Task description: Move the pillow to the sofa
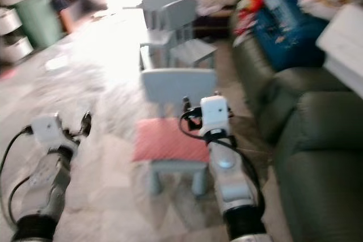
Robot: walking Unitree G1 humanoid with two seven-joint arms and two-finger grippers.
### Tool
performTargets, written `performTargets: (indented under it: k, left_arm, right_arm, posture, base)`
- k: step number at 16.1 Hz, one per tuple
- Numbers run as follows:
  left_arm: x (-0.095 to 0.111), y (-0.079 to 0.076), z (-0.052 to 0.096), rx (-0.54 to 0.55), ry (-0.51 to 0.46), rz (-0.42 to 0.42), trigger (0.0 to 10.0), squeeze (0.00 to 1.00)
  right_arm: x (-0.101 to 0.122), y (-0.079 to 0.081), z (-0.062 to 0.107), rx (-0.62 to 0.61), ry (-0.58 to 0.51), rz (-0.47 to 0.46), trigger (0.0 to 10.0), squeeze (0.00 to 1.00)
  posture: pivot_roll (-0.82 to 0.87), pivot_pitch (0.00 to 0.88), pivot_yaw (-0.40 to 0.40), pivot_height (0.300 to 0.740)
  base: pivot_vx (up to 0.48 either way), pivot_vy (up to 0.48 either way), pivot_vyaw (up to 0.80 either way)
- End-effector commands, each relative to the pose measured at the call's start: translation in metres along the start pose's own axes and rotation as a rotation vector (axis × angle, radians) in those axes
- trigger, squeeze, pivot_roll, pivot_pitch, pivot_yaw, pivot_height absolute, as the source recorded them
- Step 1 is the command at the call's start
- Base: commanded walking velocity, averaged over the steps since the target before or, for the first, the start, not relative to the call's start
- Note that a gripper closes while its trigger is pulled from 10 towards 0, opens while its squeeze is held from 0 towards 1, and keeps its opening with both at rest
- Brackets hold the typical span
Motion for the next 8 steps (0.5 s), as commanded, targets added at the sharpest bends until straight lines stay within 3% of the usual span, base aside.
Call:
performTargets:
  k: [1,6,8]
  left_arm:
    - [0.0031,0.0091,0.0010,0.016,-0.006,-0.024,10.0,0.00]
    - [0.0003,0.0088,0.0019,0.021,0.009,-0.009,10.0,0.00]
    - [-0.0015,0.0079,0.0016,0.021,0.019,-0.024,10.0,0.00]
  right_arm:
    - [0.0072,0.0063,-0.0038,0.006,-0.024,-0.018,10.0,0.00]
    - [0.0081,0.0087,-0.0045,0.009,-0.030,-0.020,10.0,0.00]
    - [0.0076,0.0094,-0.0039,0.011,-0.030,-0.021,10.0,0.00]
  posture:
    - [-0.10,0.000,0.036,0.740]
    - [-0.10,0.000,0.038,0.740]
    - [-0.10,0.000,0.038,0.740]
  base:
    - [0.439,0.000,0.00]
    - [0.416,0.000,0.00]
    - [0.000,0.000,0.00]
Point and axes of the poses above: a point about 5 cm out from each wrist's last joint towards the gripper, its own z axis pointing back from the gripper into the wrist, its own x axis along the axis of the wrist's last joint, y = z × x, the point moved 1 cm from there along -z, pointing out of the wrist towards the gripper, and after that the axes turned 2 degrees about -z, right-handed, at the moved point
